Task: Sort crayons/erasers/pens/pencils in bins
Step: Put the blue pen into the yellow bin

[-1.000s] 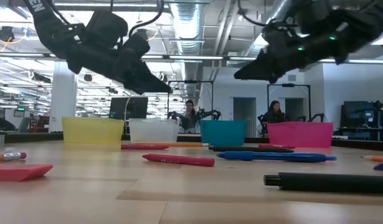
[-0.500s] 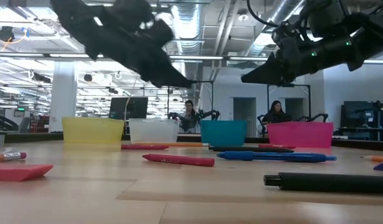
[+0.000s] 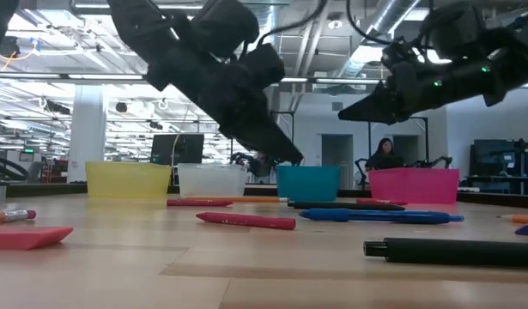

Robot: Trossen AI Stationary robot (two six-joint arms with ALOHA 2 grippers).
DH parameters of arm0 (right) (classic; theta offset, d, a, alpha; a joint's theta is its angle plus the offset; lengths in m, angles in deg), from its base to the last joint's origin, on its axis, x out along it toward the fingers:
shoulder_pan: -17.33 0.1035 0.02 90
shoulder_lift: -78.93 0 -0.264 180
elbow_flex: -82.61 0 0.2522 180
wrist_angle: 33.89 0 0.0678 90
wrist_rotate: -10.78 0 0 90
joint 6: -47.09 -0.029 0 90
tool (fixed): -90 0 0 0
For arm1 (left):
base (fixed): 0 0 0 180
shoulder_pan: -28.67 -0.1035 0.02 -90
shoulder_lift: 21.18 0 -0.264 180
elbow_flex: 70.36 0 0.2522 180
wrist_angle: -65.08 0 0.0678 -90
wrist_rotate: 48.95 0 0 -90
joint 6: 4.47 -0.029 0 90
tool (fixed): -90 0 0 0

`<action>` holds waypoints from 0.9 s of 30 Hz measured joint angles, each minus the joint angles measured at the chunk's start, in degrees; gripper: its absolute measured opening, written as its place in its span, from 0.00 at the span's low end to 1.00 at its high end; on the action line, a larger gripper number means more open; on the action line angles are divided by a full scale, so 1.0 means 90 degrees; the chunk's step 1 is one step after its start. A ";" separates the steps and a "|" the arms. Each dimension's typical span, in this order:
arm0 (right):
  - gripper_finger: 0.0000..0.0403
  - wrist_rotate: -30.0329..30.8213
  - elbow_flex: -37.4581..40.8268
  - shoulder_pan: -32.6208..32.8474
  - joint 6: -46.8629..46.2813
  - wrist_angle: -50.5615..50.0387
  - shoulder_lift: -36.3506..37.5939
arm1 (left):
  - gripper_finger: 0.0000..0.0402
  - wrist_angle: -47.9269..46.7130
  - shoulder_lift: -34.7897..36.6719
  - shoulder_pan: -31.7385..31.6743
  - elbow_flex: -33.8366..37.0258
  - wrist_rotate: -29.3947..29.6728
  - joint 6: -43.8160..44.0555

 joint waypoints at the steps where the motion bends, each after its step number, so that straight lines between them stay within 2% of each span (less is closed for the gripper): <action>1: 0.01 -0.0002 0.0119 -0.0017 -0.0013 0.0199 -0.0001 | 0.28 0.0010 -0.0026 0.0101 -0.0045 0.0034 0.0046; 5: 0.01 0.0000 0.0492 -0.0044 -0.0208 0.0907 0.0000 | 0.32 -0.0032 -0.0188 0.0541 -0.0215 0.0311 0.0223; 11: 0.01 0.0018 0.0512 0.0120 -0.0407 0.0893 -0.0002 | 0.32 -0.0046 -0.0883 0.1137 -0.0753 0.0909 0.0483; 16: 0.01 0.0304 0.0510 0.0362 -0.0408 0.0986 -0.0002 | 0.32 -0.0201 -0.1415 0.1355 -0.1156 0.1922 0.0787; 27: 0.01 0.0525 0.0507 0.0841 -0.0357 0.1123 -0.0002 | 0.31 -0.0131 -0.2320 0.1506 -0.1847 0.2265 0.1085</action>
